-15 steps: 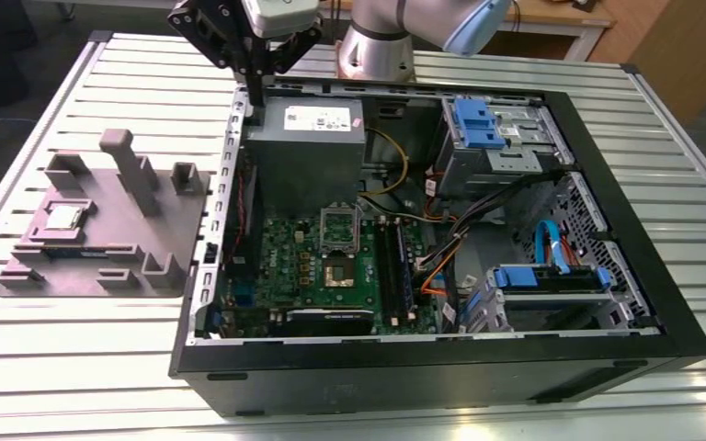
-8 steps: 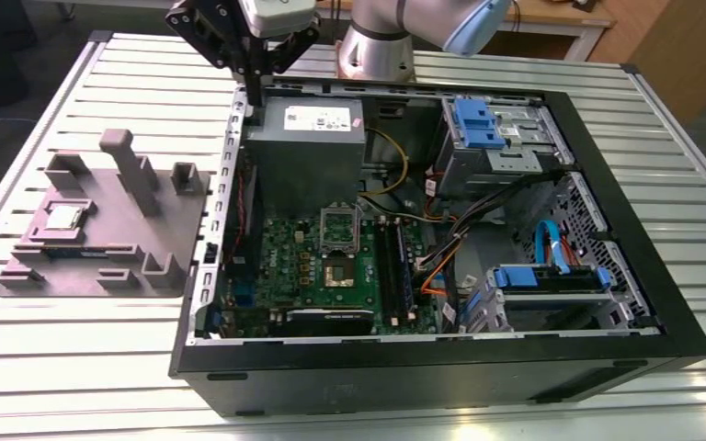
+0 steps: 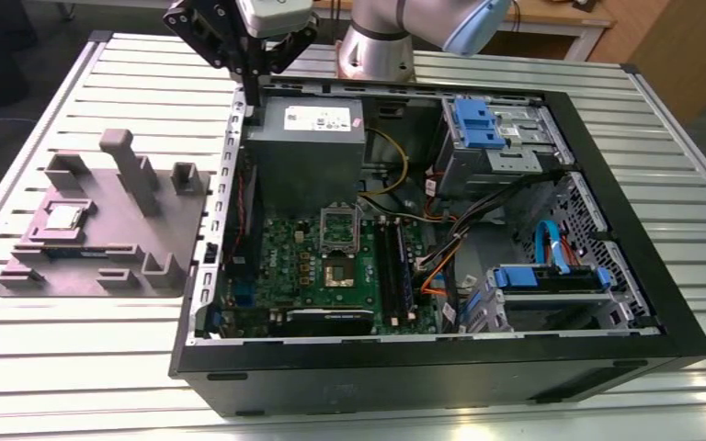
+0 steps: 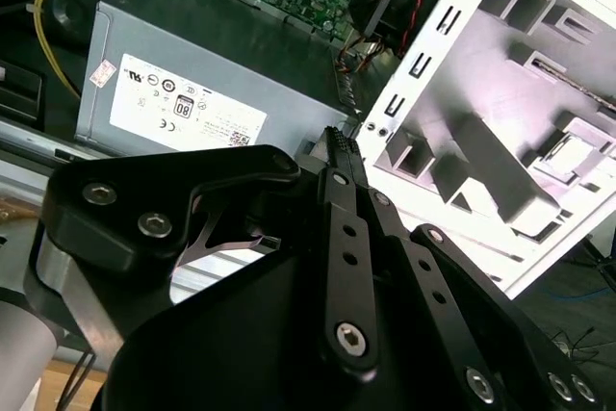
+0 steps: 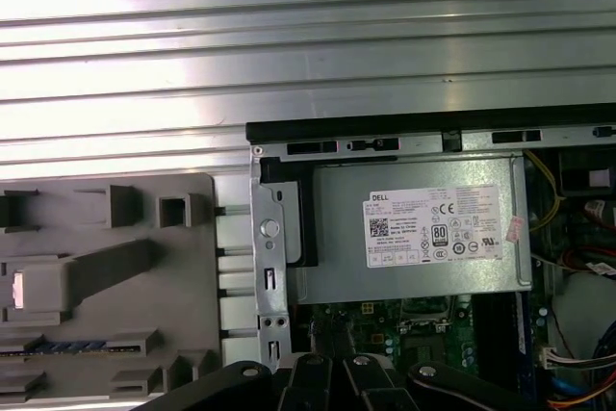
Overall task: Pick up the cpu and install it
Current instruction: 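Reach for the cpu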
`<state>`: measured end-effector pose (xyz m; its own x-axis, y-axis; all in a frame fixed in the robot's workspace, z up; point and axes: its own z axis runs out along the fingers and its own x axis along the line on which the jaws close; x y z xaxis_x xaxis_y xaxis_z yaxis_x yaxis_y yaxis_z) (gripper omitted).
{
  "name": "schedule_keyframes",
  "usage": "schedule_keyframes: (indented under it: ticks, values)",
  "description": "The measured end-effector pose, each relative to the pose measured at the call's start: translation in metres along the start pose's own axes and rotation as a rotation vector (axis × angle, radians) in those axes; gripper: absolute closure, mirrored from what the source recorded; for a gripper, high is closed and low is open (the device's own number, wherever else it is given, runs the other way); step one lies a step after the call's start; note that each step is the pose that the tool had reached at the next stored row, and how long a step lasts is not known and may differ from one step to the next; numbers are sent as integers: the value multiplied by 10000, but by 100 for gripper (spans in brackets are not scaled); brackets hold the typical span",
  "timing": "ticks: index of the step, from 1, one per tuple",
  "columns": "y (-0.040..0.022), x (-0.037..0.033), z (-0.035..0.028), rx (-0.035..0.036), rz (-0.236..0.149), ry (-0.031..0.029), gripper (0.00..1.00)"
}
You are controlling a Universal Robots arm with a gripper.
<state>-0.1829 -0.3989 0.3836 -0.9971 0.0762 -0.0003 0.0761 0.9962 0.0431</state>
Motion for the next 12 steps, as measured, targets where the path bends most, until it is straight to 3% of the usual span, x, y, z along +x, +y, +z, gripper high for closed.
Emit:
schedule_keyframes:
  ticks: [12]
  values:
    - [-2,29,2,0,0,-1,90]
